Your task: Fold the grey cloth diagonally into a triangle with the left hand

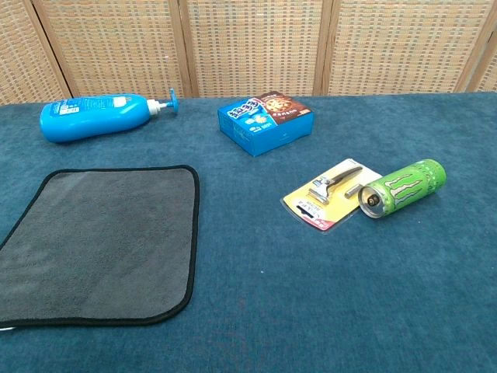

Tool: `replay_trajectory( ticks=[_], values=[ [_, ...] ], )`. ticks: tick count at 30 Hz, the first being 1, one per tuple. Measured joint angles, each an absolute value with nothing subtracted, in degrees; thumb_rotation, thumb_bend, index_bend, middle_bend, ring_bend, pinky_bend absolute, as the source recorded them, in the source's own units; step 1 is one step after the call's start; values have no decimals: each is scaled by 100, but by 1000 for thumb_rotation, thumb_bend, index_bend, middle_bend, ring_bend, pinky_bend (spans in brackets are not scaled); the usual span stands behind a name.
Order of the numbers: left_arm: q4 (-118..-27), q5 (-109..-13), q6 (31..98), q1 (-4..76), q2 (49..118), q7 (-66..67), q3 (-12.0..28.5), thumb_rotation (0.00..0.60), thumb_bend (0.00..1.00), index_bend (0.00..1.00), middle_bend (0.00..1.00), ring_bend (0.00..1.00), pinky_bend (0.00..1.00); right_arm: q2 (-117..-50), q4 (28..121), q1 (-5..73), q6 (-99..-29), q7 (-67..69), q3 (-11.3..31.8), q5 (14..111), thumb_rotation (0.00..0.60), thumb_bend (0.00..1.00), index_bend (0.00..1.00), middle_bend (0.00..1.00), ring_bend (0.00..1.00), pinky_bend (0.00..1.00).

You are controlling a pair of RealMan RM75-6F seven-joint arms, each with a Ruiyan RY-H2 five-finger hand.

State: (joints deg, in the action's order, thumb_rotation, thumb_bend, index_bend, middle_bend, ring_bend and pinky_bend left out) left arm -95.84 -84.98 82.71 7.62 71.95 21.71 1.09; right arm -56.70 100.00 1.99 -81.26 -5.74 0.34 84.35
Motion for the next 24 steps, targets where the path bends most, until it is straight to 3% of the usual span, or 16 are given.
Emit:
replay_trajectory(
  ticks=[24],
  values=[
    [-9582, -8644, 8259, 785, 7172, 2026, 62, 600, 72, 0, 0, 0, 0, -5685, 9992, 185, -8155, -617, 72, 8346, 600, 0, 0, 0, 0, 0]
  ],
)
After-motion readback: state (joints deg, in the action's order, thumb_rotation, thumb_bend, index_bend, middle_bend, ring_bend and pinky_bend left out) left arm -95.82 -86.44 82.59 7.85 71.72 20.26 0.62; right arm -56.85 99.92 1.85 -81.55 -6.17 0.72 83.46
